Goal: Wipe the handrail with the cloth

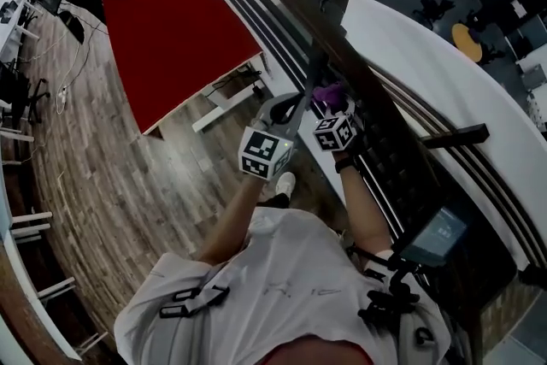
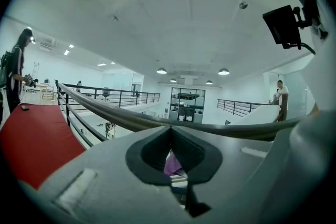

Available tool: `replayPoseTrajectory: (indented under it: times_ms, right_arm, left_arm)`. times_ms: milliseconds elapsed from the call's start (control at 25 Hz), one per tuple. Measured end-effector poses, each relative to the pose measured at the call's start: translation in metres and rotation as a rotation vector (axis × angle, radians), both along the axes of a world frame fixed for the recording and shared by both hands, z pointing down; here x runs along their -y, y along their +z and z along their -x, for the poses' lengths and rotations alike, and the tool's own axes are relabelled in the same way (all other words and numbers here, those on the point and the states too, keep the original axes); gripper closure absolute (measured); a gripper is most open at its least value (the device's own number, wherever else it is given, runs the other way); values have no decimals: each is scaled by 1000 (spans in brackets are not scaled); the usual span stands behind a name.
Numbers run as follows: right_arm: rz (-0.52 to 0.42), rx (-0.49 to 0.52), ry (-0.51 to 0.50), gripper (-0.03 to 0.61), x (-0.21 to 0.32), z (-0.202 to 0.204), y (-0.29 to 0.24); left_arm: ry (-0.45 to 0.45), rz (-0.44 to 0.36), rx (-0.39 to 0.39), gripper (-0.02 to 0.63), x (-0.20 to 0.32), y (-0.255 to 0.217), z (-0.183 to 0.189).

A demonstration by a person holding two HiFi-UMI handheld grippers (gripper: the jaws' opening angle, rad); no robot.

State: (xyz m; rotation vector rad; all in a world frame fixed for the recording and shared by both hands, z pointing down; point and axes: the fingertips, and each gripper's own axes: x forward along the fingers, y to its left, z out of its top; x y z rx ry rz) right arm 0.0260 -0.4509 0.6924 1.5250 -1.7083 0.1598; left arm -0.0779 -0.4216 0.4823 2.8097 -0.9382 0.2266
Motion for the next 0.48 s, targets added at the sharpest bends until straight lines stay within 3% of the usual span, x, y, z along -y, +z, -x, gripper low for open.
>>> replayPoseTrajectory:
  times_ms: [280,480]
  right_arm:
    - [71,-76,58,480,57,-15,47]
    - [144,-102,8,480,90,-9,71]
  left_arm:
    - [5,37,35,612,24,19,17]
    - [-6,64,44,612,34,29,32]
